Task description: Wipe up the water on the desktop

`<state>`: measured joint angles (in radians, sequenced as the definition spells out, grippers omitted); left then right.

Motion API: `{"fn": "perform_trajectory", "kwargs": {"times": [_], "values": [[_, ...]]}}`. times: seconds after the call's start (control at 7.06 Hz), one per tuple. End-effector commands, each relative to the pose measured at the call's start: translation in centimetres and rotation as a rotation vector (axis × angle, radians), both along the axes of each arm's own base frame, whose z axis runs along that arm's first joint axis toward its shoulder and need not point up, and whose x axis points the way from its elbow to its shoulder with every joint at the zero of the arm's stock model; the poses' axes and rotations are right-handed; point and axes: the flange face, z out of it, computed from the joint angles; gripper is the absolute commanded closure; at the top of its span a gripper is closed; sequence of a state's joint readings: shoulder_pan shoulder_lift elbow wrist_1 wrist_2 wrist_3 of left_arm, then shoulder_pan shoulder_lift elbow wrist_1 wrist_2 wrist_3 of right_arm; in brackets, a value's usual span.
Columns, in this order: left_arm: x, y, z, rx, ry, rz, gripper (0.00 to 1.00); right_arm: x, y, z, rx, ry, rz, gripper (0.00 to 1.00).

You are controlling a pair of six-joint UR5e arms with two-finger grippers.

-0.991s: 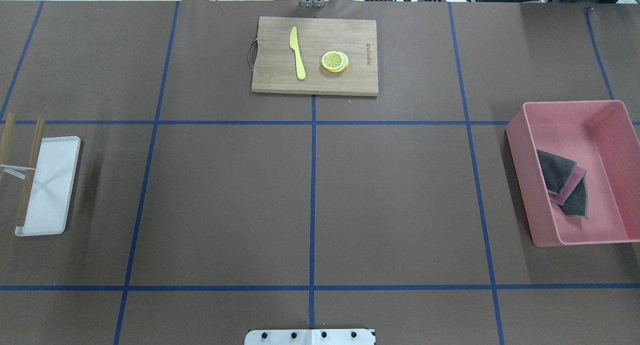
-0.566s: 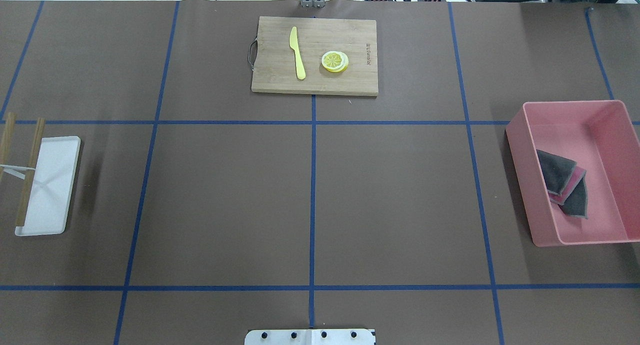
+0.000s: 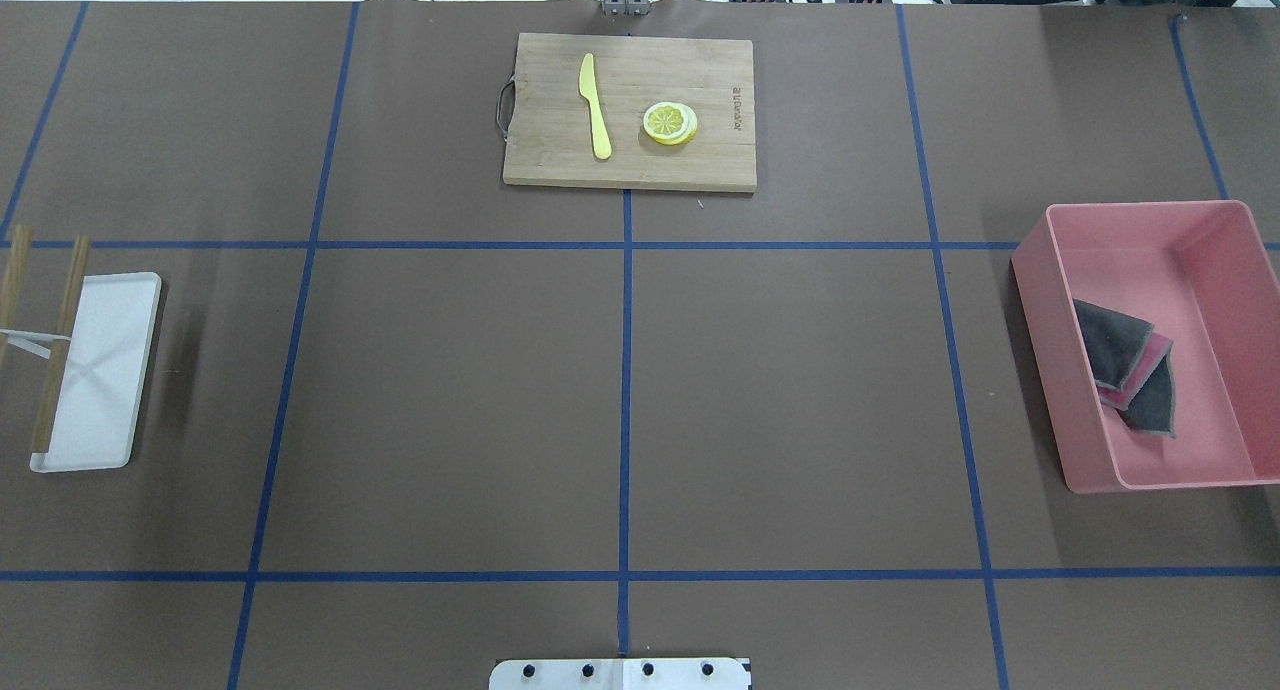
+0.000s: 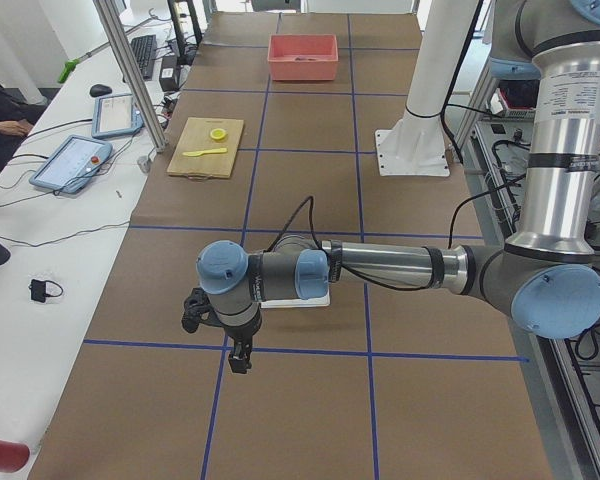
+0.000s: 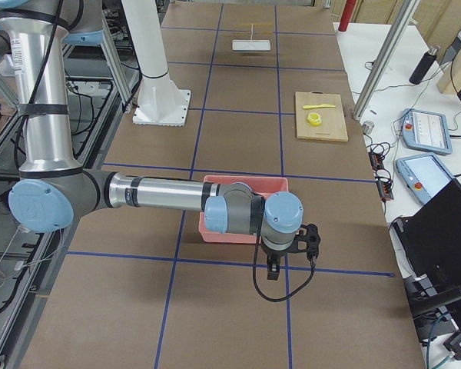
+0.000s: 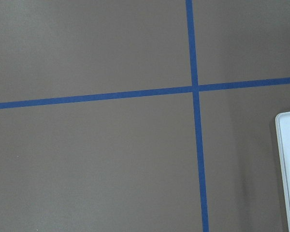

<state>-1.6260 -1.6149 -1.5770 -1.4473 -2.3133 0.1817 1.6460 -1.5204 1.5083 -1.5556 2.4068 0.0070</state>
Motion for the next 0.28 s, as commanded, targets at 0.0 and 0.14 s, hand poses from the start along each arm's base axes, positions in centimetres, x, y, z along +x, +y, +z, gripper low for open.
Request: {"fn": "perform_trajectory", "kwargs": {"times": [0.0, 0.14], "values": [[0.00, 0.06, 0.07, -0.001, 0.000, 0.001, 0.01, 0.00, -0.03, -0.14, 0.002, 0.000, 0.000, 0.00], [-0.02, -0.01, 0.07, 0.000, -0.003, 0.001, 0.01, 0.00, -0.03, -0.14, 0.003, 0.000, 0.000, 0.00]]}}
